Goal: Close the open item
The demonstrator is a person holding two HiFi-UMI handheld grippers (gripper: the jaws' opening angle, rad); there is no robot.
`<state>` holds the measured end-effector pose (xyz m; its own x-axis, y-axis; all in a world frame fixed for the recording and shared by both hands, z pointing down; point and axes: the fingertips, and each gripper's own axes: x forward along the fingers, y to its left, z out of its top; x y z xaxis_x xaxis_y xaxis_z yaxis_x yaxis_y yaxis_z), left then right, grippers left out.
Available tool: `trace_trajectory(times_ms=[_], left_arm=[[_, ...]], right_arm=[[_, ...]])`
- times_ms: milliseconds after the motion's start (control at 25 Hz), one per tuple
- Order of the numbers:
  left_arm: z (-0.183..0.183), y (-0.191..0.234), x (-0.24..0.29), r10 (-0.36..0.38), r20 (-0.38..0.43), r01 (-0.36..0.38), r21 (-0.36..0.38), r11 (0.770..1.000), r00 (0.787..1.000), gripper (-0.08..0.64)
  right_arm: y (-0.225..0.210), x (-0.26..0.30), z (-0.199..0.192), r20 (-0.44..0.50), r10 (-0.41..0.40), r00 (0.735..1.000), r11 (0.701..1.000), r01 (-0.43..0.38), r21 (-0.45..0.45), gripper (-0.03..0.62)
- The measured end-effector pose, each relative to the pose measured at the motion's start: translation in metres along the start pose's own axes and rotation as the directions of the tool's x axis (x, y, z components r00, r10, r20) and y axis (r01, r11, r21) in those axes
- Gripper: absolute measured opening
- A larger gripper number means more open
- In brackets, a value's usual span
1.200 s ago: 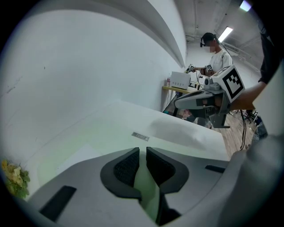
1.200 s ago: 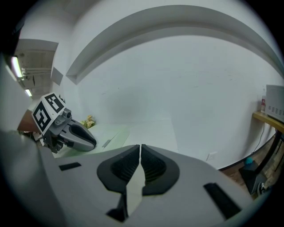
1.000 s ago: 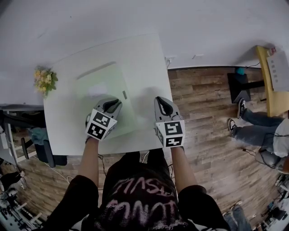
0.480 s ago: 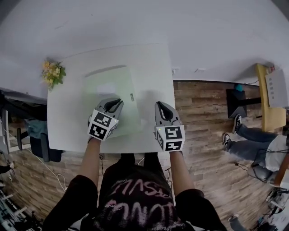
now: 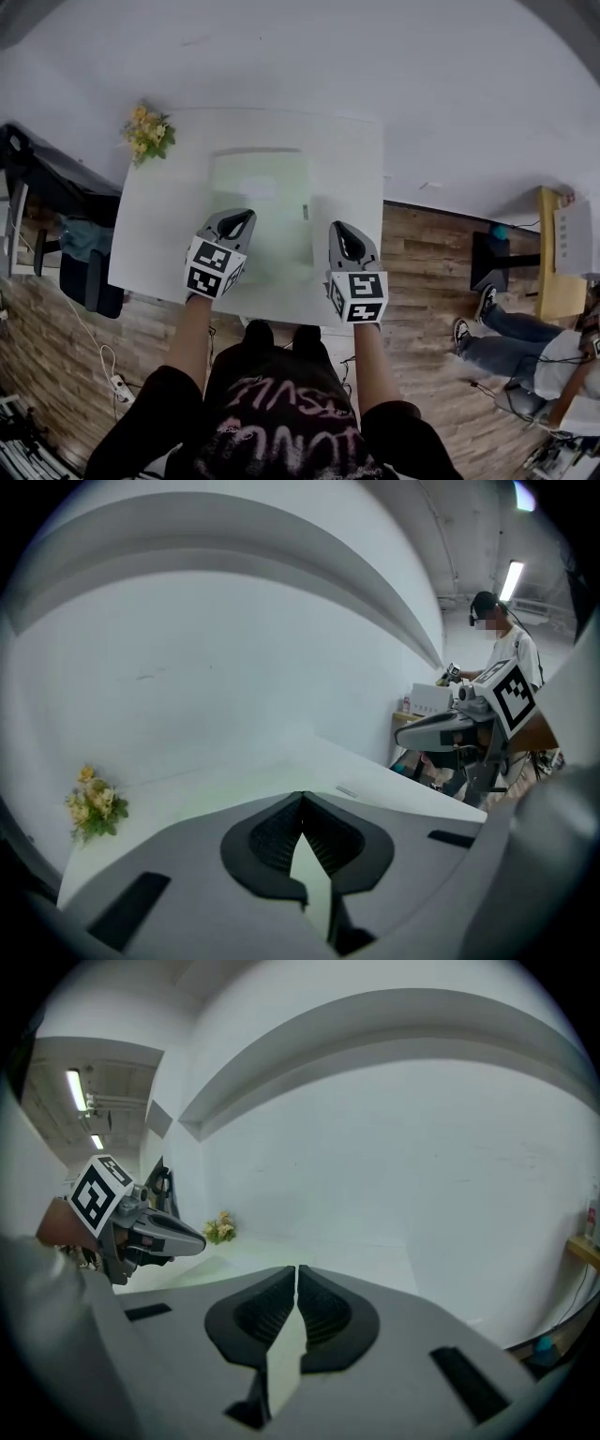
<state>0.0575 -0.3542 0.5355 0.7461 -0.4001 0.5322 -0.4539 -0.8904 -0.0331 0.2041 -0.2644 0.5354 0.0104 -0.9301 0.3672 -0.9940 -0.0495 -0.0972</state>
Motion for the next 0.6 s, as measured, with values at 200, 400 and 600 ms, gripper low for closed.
trace_trajectory(times_ms=[200, 400, 600], left_arm=[[0.006, 0.031, -0.036, 0.090, 0.063, -0.086, -0.072, 0.994, 0.994, 0.015], [0.012, 0.059, -0.071, 0.177, 0.125, -0.159, -0.138, 0.978, 0.976, 0.015], [0.022, 0.074, -0.105, 0.241, 0.172, -0.217, -0.146, 0.965, 0.955, 0.015]], right_arm=[[0.026, 0.009, 0.021, 0.019, 0.046, 0.999, 0.999, -0.046, -0.027, 0.026], [0.051, 0.019, 0.042, 0.045, 0.096, 0.994, 0.994, -0.093, -0.064, 0.026], [0.073, 0.022, 0.062, 0.067, 0.132, 0.989, 0.988, -0.126, -0.094, 0.026]])
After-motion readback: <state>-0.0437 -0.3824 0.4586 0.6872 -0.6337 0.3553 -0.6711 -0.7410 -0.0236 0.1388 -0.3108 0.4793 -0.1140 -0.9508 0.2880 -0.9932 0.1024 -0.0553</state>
